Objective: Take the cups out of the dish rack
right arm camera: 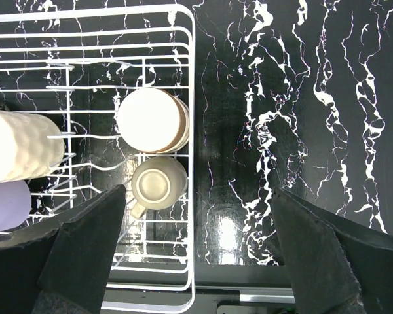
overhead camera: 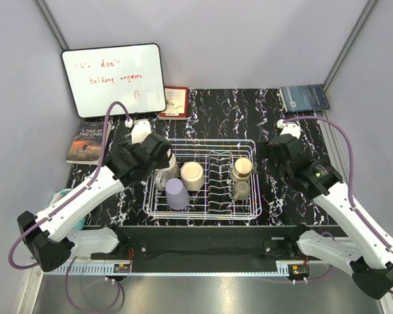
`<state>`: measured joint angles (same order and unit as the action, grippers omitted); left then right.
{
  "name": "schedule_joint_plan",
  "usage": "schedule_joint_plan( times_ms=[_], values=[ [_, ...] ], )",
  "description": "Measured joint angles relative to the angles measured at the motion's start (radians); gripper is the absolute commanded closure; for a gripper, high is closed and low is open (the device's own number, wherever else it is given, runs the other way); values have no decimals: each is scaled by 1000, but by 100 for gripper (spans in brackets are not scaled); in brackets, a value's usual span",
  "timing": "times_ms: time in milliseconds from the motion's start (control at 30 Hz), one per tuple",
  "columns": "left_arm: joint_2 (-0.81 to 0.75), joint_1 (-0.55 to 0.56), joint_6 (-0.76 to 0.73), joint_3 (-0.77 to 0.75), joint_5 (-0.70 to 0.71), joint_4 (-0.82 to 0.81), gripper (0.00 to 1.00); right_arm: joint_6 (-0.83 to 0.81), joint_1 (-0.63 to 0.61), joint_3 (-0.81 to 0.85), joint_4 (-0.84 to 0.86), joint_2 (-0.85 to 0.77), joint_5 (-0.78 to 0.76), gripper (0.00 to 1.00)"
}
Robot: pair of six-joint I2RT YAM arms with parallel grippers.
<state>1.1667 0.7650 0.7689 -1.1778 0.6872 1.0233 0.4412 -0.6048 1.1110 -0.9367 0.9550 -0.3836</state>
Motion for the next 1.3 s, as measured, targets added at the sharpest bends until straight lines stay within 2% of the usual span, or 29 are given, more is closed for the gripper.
schedule_joint_plan(
  times_ms=[167,400,800,1067,1300],
  values=[
    [-8,0,10,0,4,0,1,5,0,-1,4,-9,-21,0],
    [22,0,18,-8,-6,-2,1,19,0,-28,13,-65,-137,0],
    [111,0,-5,-21,-68,-61,1,-8,1,-2,11,-43,31,0],
    [219,0,-9,-29,-89,-97,1,-8,1,-3,10,-47,60,0],
    [211,0,-14,-9,-129,-141,1,-12,1,-2,5,-47,64,0]
  ],
)
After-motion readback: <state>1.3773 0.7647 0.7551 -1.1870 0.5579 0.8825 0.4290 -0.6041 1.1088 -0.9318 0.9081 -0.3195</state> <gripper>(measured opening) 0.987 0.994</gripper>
